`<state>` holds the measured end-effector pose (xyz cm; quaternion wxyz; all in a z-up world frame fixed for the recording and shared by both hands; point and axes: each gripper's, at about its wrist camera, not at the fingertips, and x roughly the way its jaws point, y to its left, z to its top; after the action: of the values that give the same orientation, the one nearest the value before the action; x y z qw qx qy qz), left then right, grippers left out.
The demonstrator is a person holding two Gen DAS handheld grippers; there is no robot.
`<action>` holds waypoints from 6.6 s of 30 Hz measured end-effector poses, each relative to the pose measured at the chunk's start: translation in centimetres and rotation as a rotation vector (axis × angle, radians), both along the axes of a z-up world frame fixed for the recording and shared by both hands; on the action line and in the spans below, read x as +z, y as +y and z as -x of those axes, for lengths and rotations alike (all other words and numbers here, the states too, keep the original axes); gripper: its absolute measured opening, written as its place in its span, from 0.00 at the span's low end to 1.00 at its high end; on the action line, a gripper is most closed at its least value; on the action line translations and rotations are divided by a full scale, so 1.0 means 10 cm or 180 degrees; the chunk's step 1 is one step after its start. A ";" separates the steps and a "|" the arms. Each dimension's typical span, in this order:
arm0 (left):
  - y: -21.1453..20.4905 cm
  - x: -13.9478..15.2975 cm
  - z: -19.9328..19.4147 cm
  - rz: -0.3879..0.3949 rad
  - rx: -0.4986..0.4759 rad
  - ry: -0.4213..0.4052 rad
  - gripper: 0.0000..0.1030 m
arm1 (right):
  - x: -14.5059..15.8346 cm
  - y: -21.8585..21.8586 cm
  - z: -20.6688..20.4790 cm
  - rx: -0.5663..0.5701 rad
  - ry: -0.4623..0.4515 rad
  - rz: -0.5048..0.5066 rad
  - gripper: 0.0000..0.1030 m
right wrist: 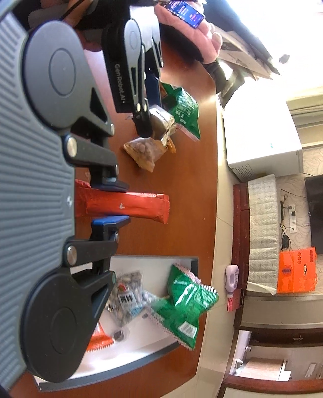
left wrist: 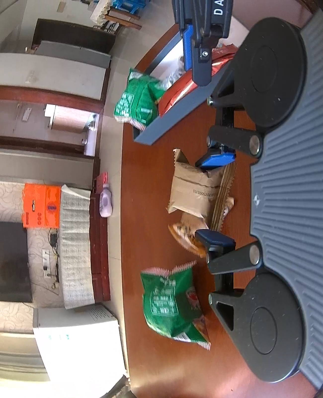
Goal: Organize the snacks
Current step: 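Carry the brown pastry and red snack bar over the tray with both tools, then open both tools to drop the brown pastry and red bar into the tray, then move both tools back toward the remaining snacks on the table, then grasp the green chip bag with the left tool while the right tool grasps the clear peanut bag, then lift and carry the green chip bag and peanut bag over the tray with both tools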
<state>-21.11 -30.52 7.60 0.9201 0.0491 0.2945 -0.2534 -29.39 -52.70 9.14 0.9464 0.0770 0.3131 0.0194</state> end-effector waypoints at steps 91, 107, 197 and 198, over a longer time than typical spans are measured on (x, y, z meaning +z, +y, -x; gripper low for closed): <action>-2.10 -0.17 -0.13 0.0094 -0.1079 -0.0140 0.86 | -0.36 -0.91 0.22 -0.1004 0.0382 0.0282 0.38; -1.21 0.43 -0.01 0.0265 -0.0736 -0.0256 0.87 | 0.01 -0.58 0.24 -0.1040 -0.0396 0.0445 0.59; 0.98 -0.18 -1.52 -0.0213 0.0555 0.0316 0.72 | -0.43 1.11 -1.02 0.0671 0.0547 0.0580 0.47; 0.98 -0.16 -1.52 -0.0194 0.0551 0.0299 0.72 | -0.43 1.10 -1.01 0.0655 0.0553 0.0580 0.47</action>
<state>-5.94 -20.76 5.96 0.9218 0.0395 0.3481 -0.1660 -19.34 -41.72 4.86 0.9118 -0.0403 0.4005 0.0810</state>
